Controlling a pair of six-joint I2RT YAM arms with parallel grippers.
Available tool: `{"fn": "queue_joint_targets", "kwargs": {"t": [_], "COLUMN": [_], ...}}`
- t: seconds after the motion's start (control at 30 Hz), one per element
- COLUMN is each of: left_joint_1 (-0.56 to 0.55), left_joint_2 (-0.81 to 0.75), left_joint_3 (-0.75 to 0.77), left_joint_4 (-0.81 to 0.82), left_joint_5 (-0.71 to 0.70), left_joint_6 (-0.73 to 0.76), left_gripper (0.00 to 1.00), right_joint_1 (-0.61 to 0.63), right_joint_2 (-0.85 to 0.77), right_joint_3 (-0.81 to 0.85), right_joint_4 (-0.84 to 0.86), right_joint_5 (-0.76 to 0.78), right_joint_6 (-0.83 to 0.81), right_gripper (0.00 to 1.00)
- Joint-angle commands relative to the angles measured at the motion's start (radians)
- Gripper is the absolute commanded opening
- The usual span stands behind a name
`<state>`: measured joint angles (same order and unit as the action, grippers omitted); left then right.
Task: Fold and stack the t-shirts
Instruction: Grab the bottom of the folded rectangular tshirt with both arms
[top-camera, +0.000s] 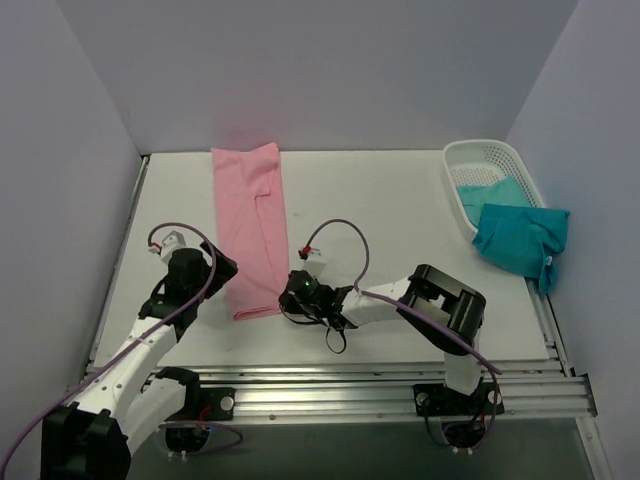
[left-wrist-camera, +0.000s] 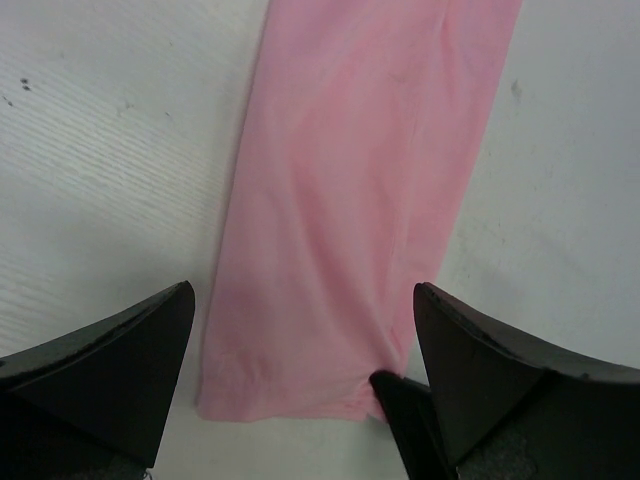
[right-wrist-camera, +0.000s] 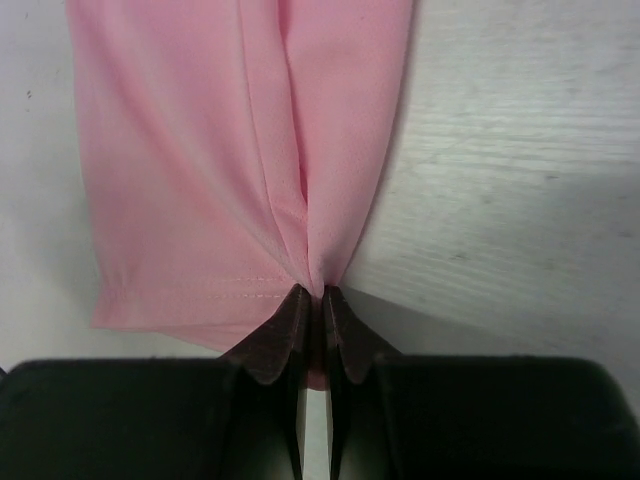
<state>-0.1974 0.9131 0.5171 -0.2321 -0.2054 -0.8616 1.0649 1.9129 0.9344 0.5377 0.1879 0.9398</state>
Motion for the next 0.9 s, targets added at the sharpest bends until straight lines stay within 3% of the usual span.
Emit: {"fn": "queue_joint_targets", "kwargs": {"t": [0.0, 0.13, 0.27, 0.3, 0.37, 0.53, 0.87], "left_joint_1": [-0.132, -0.235, -0.281, -0.293, -0.335, -0.457, -0.481], "left_joint_2": [-0.046, -0.101, -0.164, -0.168, -0.168, -0.143, -0.033], "left_joint_3": [0.011, -0.015, -0.11, -0.129, -0.157, -0.176, -0.206], "left_joint_4": [-0.105, -0.203, -0.179, -0.17, -0.167, -0.179, -0.079], "left_joint_5": [-0.046, -0.1, -0.049, -0.04, -0.031, -0.103, -0.192], "left_joint_6": [-0.045, -0.089, -0.155, -0.166, -0.204, -0.284, -0.32], "left_gripper": [1.0, 1.0, 1.0, 0.94, 0.94, 0.93, 0.93], "right_joint_1": [-0.028, -0.04, -0.039, -0.04, -0.039, -0.039, -0.039], "right_joint_2": [-0.078, -0.104, -0.091, -0.08, -0.068, -0.051, -0.026], "right_joint_3": [-0.061, -0.091, -0.085, -0.08, -0.069, -0.059, -0.037], "right_joint_4": [-0.047, -0.033, -0.022, -0.022, -0.019, -0.007, -0.008], "right_joint_5": [0.07, 0.074, 0.068, 0.065, 0.058, 0.048, 0.041], "right_joint_6": [-0.016, -0.018, -0.019, -0.021, -0.024, -0.022, -0.03], "right_gripper": [0.0, 0.0, 0.0, 0.0, 0.0, 0.0, 0.0]}}
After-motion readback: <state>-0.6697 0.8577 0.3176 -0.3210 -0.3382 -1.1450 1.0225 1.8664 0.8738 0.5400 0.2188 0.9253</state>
